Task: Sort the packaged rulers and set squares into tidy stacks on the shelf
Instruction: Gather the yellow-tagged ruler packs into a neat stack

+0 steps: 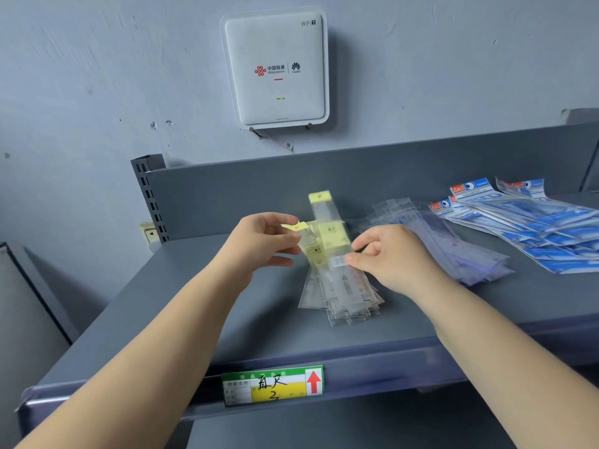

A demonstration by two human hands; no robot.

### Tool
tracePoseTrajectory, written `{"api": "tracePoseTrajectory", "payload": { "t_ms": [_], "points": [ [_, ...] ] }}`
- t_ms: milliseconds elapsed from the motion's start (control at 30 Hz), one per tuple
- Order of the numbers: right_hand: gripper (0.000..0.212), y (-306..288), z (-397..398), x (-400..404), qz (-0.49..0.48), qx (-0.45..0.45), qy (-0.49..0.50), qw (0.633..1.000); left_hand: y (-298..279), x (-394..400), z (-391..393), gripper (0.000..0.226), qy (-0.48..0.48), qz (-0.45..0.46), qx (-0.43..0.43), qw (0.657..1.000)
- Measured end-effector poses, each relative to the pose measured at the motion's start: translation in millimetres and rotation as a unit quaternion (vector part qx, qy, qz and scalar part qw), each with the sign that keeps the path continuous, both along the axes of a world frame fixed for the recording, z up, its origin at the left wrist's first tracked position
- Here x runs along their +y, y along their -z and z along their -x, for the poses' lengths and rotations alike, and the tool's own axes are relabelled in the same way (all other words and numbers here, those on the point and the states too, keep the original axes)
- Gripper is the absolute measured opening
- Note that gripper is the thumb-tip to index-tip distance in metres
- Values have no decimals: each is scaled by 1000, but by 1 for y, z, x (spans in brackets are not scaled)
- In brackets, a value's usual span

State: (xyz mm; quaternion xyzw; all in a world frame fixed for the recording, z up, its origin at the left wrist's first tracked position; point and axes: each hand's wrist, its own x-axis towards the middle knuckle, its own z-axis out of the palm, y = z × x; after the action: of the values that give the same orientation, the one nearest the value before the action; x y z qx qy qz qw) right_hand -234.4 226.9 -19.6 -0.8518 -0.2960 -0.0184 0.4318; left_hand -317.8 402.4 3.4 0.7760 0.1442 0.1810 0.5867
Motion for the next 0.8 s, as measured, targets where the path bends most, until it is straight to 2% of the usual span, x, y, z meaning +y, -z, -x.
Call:
{"api": "tracePoseTrajectory", "payload": {
  "t_ms": [67, 233, 400, 567, 700, 800],
  "points": [
    [18, 1, 2, 0, 41, -35, 22, 998, 4, 4, 2, 17, -4, -23, 28, 999],
    [27, -4, 5, -2, -11, -13, 33, 999, 4, 6, 6, 17, 10, 5, 67, 998],
    [53, -1, 3, -4, 69, 55, -10, 996, 4, 6, 11, 19, 43, 122, 99, 987],
    [60, -1, 4, 5, 73, 94, -65, 991, 7, -5, 3, 28, 102, 250, 128, 954],
    [64, 2, 1, 13, 67, 104, -68, 990, 9, -9, -9, 31, 88, 272, 131, 949],
    [63, 4, 1, 14, 33, 132, -60, 989, 11, -9, -12, 23, 74, 268, 128, 952]
  ]
}}
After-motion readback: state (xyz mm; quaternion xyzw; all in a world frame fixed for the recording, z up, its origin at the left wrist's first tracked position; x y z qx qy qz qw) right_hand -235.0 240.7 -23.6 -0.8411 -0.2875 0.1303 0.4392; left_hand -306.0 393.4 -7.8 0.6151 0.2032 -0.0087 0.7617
